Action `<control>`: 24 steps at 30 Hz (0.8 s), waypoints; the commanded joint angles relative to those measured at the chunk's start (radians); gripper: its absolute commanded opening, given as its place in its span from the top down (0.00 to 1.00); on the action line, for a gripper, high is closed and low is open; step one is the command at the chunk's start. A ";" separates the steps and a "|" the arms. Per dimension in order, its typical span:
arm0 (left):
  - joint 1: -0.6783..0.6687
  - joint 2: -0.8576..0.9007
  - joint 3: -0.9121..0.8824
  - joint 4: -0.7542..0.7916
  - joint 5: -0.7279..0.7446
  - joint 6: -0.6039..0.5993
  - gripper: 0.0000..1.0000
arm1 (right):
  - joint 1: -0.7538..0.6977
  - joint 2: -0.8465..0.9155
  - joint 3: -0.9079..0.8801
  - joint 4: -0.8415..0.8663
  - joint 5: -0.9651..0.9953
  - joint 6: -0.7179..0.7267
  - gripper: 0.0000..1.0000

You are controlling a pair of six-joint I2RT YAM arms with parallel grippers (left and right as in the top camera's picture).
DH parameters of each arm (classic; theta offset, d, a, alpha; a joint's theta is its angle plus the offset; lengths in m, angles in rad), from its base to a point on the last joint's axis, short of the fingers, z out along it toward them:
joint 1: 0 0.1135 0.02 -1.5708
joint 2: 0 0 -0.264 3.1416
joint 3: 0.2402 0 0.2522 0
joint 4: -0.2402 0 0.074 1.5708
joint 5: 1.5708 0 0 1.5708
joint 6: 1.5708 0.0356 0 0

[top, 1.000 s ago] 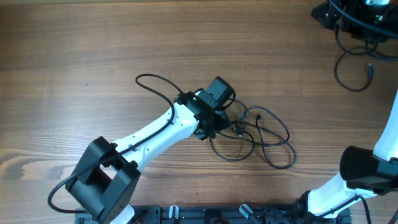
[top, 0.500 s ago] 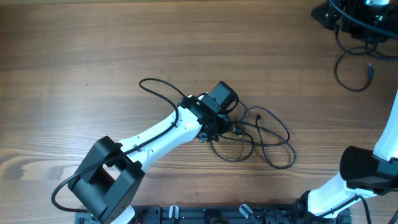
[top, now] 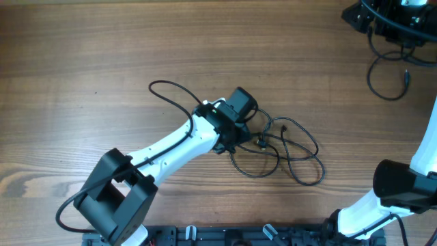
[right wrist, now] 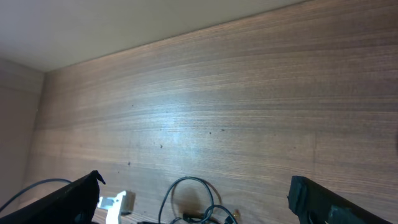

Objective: Untangle cables

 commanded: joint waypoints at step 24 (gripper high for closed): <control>0.124 -0.377 0.287 -0.017 0.052 0.270 0.96 | 0.002 0.024 -0.011 0.002 0.009 -0.017 0.00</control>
